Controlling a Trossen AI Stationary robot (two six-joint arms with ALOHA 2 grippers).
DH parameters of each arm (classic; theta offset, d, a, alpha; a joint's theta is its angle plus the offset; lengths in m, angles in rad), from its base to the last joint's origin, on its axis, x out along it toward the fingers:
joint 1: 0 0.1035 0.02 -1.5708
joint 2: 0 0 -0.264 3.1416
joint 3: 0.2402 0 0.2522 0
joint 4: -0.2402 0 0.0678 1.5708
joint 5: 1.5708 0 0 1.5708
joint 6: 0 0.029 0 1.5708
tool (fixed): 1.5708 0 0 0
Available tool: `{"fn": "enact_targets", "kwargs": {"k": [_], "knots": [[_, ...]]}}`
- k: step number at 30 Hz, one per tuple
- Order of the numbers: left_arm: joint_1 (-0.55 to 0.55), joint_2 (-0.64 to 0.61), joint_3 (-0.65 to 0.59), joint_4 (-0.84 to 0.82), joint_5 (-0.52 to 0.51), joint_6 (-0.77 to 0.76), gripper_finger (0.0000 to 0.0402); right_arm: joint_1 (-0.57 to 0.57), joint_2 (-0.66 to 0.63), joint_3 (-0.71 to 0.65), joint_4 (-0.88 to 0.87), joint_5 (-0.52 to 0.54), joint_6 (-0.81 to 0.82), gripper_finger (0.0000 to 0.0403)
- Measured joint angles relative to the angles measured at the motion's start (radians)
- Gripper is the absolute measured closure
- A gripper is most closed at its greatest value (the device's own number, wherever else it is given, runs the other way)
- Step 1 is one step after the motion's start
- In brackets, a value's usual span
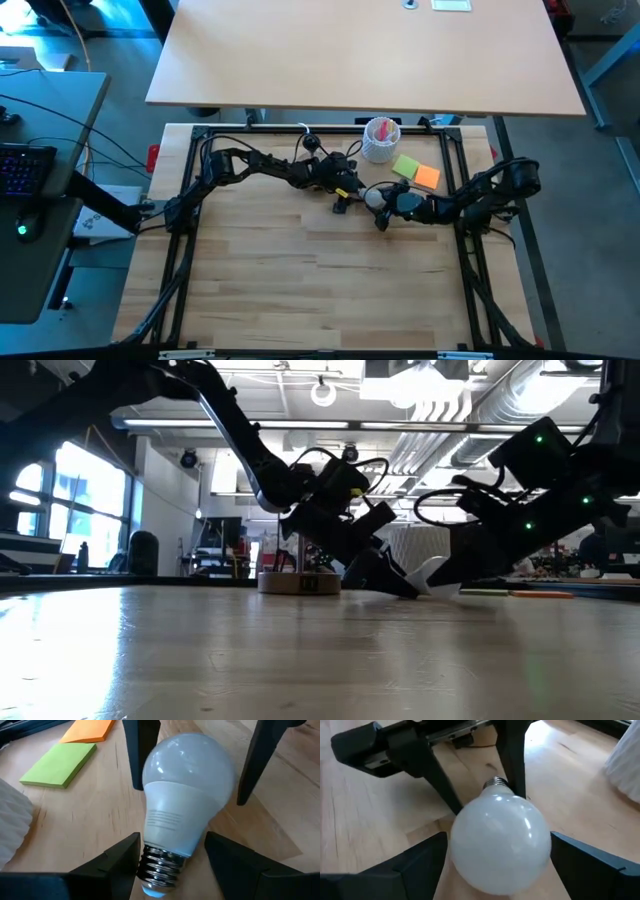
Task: Screw lightbulb
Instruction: Insert the white lightbulb into the desk lamp
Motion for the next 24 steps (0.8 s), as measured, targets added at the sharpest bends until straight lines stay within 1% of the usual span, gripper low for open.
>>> {"fn": "enact_targets", "kwargs": {"k": [5, 13, 16, 19, 21, 24], "knots": [[-0.002, 0.000, 0.000, 0.001, -0.001, -0.008, 0.0177, 0.006, 0.008, 0.006, -0.007, 0.019, 0.031, 0.0080], [-0.004, -0.006, 0.000, -0.015, -0.004, -0.066, 0.0177, 0.016, 0.008, 0.011, -0.007, 0.012, 0.047, 0.0150], [-0.006, -0.032, -0.002, -0.076, -0.005, -0.076, 0.0177, 0.035, 0.003, 0.011, -0.015, 0.031, 0.085, 0.0165], [-0.007, -0.077, -0.005, -0.179, -0.007, -0.076, 0.0177, 0.070, -0.009, 0.011, -0.026, 0.057, 0.130, 0.0168], [-0.010, -0.112, -0.005, -0.256, -0.013, -0.076, 0.0177, 0.107, -0.026, 0.011, -0.037, 0.096, 0.173, 0.0169], [-0.024, -0.165, -0.006, -0.352, -0.018, -0.079, 0.0177, 0.183, -0.072, 0.011, -0.078, 0.188, 0.244, 0.0169]]}}
